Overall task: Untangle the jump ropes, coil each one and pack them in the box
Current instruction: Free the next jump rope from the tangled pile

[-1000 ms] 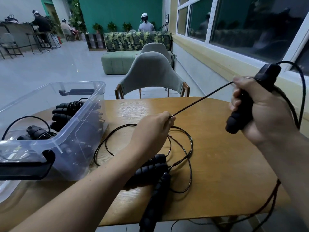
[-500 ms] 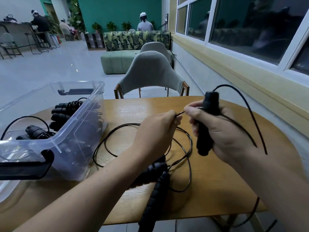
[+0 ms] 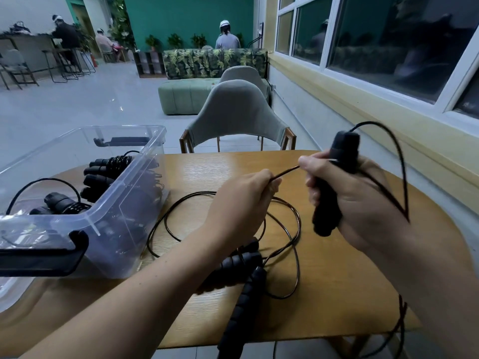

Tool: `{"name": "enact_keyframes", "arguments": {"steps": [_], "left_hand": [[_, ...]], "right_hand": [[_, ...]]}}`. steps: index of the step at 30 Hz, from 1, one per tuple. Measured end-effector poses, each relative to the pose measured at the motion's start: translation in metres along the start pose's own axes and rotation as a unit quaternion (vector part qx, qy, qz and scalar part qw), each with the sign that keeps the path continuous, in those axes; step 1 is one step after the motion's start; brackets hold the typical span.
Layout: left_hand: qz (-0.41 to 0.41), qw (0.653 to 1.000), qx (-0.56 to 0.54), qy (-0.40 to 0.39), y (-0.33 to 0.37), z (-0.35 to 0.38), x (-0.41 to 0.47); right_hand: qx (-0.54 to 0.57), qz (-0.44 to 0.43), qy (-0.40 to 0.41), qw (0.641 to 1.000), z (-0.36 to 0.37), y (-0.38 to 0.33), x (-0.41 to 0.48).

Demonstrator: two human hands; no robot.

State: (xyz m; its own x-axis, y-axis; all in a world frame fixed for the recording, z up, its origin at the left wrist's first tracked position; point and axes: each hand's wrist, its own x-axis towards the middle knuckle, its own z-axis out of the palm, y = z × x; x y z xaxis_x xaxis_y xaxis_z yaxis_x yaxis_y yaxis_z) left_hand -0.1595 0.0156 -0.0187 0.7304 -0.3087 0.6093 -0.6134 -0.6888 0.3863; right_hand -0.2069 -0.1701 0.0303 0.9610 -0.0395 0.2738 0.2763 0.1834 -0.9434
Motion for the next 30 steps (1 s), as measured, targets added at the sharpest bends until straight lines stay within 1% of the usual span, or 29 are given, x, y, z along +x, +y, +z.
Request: {"name": "enact_keyframes", "arguments": {"steps": [3, 7, 10, 13, 20, 25, 30], "left_hand": [[-0.007, 1.0, -0.003, 0.001, -0.003, -0.001, 0.001], [-0.017, 1.0, -0.012, -0.002, -0.004, 0.0, 0.002], [-0.022, 1.0, -0.01, -0.007, -0.005, 0.001, 0.002], [-0.028, 1.0, -0.007, -0.011, -0.003, 0.0, 0.002], [-0.022, 1.0, 0.0, -0.008, 0.005, -0.002, 0.001], [-0.003, 1.0, 0.005, -0.012, 0.012, -0.002, -0.001], [0.015, 0.999, 0.014, -0.036, 0.015, -0.003, -0.003]], "right_hand": [[0.041, -0.013, 0.03, 0.999, -0.012, -0.016, 0.006], [0.07, -0.017, 0.046, 0.996, -0.028, -0.03, 0.013], [0.092, -0.011, 0.061, 0.994, -0.035, -0.033, 0.018], [0.099, 0.004, 0.059, 0.993, -0.036, -0.029, 0.018], [0.019, 0.021, 0.016, 0.999, -0.013, -0.008, 0.005], [-0.034, 0.029, -0.037, 0.998, 0.004, 0.01, -0.005], [-0.05, 0.04, -0.039, 0.997, 0.014, 0.024, -0.005]]}}
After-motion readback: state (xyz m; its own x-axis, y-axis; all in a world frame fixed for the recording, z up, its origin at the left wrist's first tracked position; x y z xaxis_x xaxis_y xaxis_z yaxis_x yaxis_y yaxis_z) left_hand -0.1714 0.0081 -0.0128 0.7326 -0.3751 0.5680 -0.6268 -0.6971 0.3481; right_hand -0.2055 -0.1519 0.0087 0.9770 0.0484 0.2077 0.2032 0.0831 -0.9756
